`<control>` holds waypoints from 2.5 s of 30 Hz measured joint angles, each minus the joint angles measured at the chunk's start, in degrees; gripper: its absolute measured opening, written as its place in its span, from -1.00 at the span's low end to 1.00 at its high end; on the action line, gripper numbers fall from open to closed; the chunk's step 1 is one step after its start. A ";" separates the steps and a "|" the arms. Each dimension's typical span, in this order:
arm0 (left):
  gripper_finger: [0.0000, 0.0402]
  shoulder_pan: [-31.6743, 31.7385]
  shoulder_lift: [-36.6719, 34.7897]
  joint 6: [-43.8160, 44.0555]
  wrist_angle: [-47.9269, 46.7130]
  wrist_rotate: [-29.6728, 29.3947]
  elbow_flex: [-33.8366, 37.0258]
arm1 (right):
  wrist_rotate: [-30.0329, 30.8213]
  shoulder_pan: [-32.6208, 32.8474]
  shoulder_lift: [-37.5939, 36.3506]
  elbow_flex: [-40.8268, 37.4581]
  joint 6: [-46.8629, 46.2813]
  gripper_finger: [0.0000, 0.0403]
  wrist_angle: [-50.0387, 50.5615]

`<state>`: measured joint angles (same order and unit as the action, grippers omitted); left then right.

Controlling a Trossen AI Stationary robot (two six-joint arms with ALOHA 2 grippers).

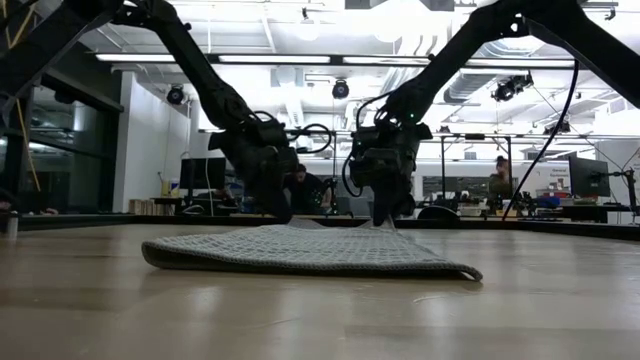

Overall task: Fold microfiber towels
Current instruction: Fold the gray towel

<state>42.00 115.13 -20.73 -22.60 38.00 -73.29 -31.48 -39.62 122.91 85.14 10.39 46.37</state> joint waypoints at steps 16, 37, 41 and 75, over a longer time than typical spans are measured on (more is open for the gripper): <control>-0.53 0.00 1.05 -0.36 -3.66 -3.74 -4.14 | -0.18 0.00 0.00 0.00 0.00 -0.68 0.03; -0.53 -2.77 2.40 2.94 -3.70 -5.22 -4.07 | -0.46 0.00 0.00 0.00 0.00 -0.68 0.16; -0.53 -3.08 2.40 1.84 -3.62 -4.70 -4.07 | -0.61 0.00 0.00 0.00 -0.01 -0.68 0.30; -0.97 -3.04 2.40 1.67 -3.52 -6.69 -4.07 | -1.46 -0.01 0.00 0.00 -1.00 -0.69 1.21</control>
<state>38.96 117.54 -19.06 -26.12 31.31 -77.36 -32.95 -39.63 122.91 85.14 9.40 47.57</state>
